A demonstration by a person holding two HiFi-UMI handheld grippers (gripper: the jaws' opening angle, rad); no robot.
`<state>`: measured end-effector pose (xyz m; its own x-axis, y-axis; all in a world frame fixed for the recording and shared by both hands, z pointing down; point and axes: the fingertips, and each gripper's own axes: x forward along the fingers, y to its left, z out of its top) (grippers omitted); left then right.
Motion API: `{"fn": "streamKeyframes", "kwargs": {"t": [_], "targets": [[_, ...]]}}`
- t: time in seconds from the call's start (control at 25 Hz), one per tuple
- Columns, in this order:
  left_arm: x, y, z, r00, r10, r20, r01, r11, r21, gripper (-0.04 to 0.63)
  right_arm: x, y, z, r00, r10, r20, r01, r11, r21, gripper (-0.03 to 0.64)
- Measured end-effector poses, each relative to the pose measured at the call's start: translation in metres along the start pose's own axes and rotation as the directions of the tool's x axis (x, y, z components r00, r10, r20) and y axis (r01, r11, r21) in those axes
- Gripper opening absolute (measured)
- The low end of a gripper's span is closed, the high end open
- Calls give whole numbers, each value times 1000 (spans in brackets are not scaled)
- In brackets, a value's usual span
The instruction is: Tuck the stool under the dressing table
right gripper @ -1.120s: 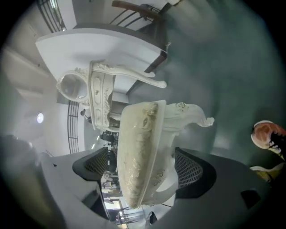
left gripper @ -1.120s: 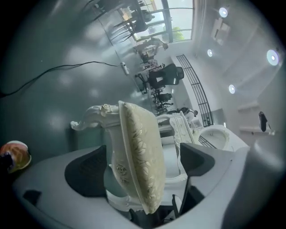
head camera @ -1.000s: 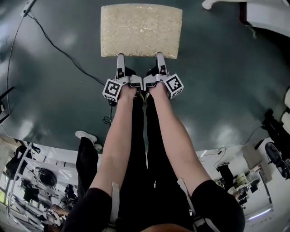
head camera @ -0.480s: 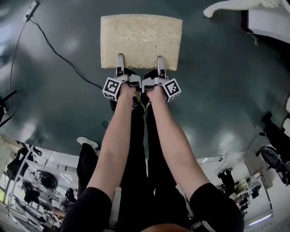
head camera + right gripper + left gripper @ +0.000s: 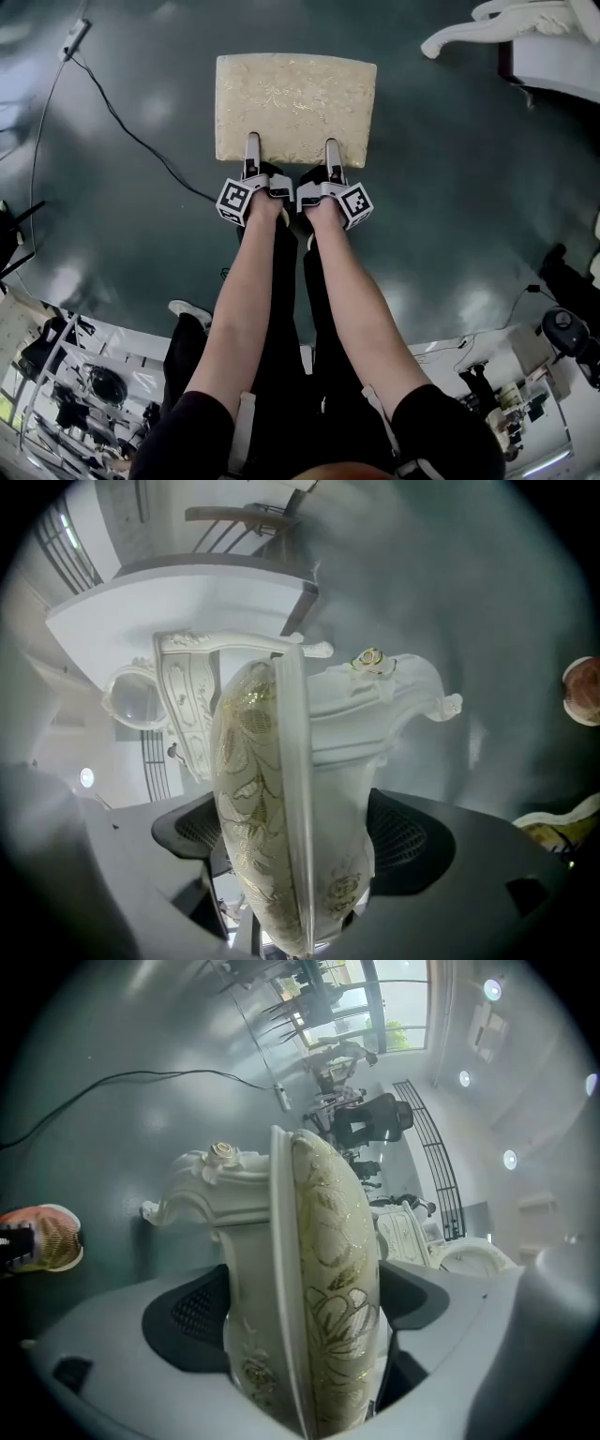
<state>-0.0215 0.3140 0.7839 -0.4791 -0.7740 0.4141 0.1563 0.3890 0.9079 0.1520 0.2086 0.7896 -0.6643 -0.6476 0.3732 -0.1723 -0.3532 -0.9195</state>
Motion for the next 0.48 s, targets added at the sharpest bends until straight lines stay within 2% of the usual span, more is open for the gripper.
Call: {"fn": "streamKeyframes", "kwargs": {"t": [0.16,0.28,0.48], "targets": [[24,-12,6,1000,-10,-13,10,1000,-6,500,20,16,-5,999,2,41,-3,1000,31,491],[45,-19,3,998,-11,-62,11,1000,-4,500,34,20,1,996,1,88,-4,999,39,491],[83,-35,5,996,-3,-92,4,1000,15,500,64,33,5,994,16,107,-22,998,61,491]]}}
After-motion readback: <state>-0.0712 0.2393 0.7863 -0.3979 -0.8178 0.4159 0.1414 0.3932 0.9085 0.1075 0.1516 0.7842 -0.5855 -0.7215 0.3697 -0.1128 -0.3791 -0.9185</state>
